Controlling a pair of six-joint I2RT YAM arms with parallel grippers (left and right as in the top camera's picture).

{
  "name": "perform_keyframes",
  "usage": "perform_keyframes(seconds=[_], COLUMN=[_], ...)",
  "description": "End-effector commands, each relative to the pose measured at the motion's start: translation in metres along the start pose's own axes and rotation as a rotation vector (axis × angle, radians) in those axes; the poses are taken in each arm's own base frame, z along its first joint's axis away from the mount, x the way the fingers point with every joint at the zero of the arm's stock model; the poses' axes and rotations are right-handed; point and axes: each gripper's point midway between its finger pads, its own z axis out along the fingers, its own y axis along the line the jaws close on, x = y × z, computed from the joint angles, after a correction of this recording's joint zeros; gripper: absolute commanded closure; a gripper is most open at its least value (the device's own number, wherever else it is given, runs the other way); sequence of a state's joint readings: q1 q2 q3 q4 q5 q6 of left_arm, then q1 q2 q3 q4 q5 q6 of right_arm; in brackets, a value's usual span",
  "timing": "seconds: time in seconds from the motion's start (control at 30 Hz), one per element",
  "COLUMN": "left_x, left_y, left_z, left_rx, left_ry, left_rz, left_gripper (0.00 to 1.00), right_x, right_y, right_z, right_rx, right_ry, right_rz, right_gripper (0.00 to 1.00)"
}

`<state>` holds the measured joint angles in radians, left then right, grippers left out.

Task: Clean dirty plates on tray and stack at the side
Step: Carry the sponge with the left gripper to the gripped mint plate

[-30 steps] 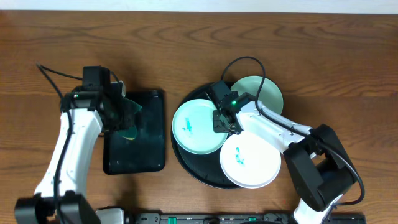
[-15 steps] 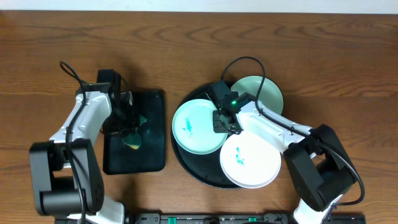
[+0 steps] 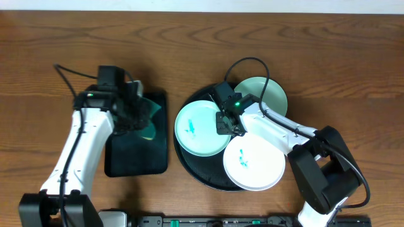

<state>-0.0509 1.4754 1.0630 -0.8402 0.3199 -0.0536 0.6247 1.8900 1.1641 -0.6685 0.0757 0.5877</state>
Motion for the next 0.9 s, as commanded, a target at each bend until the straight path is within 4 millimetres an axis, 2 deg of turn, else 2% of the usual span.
perform_keyframes(seconds=[0.0, 0.17, 0.27, 0.5, 0.87], left_x=[0.0, 0.001, 0.005, 0.015, 0.025], left_y=[-0.034, -0.054, -0.061, -0.071, -0.106], left_z=[0.005, 0.022, 0.038, 0.074, 0.116], left_rx=[0.091, 0.102, 0.099, 0.088, 0.106], left_ry=[0.02, 0.041, 0.078, 0.154, 0.178], left_rz=[0.051, 0.09, 0.111, 0.154, 0.197], left_gripper=[0.93, 0.93, 0.93, 0.93, 0.93], right_x=[0.018, 0.018, 0.018, 0.02, 0.023], right_y=[-0.005, -0.006, -0.015, -0.016, -0.018], right_z=[0.02, 0.019, 0.019, 0.019, 0.018], right_rx=[0.022, 0.025, 0.071, 0.079, 0.088], right_ry=[0.071, 0.073, 0.065, 0.074, 0.086], right_rz=[-0.026, -0.025, 0.002, -0.002, -0.002], right_gripper=[0.99, 0.99, 0.99, 0.99, 0.99])
